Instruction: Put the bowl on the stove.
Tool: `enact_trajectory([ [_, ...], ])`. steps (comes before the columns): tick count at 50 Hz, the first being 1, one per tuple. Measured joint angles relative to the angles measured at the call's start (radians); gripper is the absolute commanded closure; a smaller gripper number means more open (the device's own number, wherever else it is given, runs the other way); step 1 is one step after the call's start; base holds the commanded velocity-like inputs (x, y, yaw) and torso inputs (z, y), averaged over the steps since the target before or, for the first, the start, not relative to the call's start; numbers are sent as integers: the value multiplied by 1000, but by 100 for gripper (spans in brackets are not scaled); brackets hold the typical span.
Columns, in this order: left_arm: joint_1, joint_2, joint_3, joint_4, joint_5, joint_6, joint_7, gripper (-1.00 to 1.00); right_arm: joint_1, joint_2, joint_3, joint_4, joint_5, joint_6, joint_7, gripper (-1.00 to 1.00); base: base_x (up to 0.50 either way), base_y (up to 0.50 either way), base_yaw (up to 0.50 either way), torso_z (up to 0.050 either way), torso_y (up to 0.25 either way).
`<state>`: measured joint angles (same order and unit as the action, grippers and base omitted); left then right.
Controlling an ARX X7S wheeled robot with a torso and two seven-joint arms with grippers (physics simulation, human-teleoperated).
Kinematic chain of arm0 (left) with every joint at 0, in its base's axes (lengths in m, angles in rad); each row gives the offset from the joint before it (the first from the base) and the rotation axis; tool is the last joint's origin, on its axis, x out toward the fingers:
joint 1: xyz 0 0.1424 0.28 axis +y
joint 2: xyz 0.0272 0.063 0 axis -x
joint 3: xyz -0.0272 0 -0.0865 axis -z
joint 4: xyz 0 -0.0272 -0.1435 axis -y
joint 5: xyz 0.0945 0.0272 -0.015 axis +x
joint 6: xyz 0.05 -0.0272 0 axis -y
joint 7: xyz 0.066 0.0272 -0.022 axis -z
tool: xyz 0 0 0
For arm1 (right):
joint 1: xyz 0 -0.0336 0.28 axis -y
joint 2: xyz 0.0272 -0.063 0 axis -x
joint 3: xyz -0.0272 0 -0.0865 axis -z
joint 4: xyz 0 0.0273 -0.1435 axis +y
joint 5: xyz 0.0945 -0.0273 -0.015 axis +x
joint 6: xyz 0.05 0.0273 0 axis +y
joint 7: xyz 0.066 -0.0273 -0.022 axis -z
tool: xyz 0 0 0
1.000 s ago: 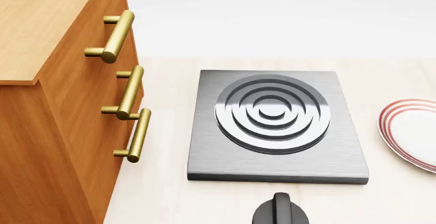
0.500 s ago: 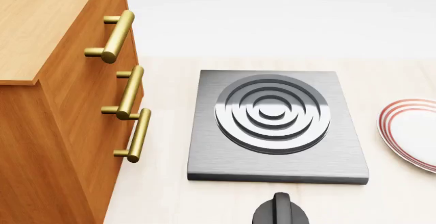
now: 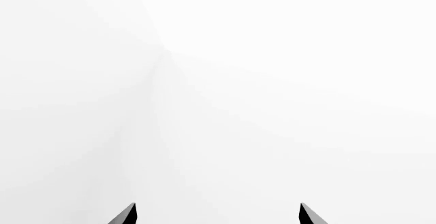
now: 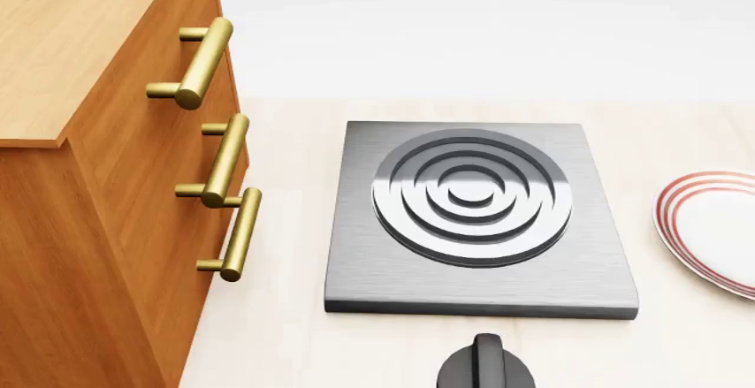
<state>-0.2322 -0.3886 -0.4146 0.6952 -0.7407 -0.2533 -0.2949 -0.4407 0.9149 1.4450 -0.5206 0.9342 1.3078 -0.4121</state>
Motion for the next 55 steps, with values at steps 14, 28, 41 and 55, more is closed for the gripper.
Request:
enact_trajectory([
  [14,3,-1,7,-1,3,5,0,-100,66,-11,-163,50,-15,-53,71,-100,0,0,0,0,0],
  [28,4,-6,13,2,3,5,-2,-100,129,-9,-309,134,-42,-88,141,-100,0,0,0,0,0],
  [41,2,-12,17,3,3,5,-6,-100,185,-3,-398,208,-64,-106,198,-100,0,0,0,0,0],
  [55,2,-15,25,2,6,8,-6,-100,247,6,-537,285,-102,-141,251,-100,0,0,0,0,0],
])
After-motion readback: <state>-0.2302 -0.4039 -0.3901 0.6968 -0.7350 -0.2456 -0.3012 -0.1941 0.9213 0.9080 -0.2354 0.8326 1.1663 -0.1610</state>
